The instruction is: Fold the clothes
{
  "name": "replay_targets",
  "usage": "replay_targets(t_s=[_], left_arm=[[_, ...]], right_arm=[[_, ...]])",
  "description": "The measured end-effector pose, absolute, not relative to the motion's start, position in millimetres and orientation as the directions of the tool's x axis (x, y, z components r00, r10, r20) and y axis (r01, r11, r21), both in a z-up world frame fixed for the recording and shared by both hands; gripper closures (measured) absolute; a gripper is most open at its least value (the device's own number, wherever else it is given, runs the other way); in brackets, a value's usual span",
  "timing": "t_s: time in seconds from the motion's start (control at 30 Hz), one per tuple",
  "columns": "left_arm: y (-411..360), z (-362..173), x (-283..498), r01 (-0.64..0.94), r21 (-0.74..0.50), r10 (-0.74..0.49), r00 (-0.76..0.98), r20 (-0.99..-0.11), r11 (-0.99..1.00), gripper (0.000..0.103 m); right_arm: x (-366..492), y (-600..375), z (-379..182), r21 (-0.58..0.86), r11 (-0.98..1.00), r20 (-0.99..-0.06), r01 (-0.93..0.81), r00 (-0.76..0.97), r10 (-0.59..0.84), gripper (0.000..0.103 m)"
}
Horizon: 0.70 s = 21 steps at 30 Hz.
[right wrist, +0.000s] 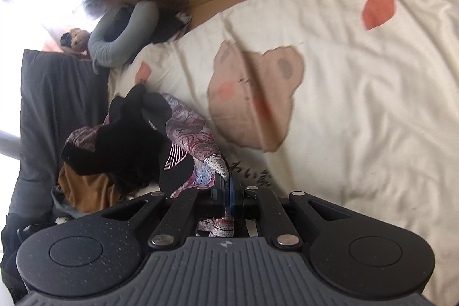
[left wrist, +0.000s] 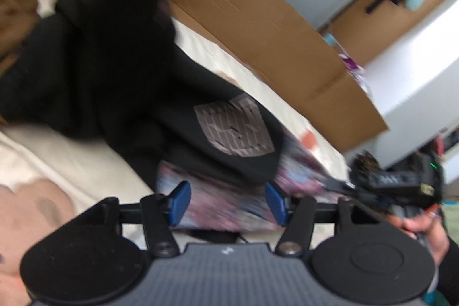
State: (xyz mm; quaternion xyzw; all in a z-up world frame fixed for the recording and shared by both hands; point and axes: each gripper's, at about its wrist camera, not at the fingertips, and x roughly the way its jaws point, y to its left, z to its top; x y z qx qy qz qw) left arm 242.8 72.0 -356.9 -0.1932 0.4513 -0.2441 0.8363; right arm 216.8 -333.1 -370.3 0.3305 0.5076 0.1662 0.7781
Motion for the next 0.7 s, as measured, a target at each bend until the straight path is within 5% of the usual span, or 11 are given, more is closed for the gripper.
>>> replay_targets(t_s=[0.23,0.7], left_arm=[[75,-333,258,0.25,-0.418,-0.481,0.571,-0.665,0.874,0.021],[55,-322,282,0.241,-0.351,-0.421,0.62,-0.662,0.905,0.017]], right_arm=[[204,-375,-360,0.629,0.765,-0.715,0.139,0.491,0.498,0.103],[186,-442,-357,0.538,0.797,-0.761,0.274,0.565,0.319,0.103]])
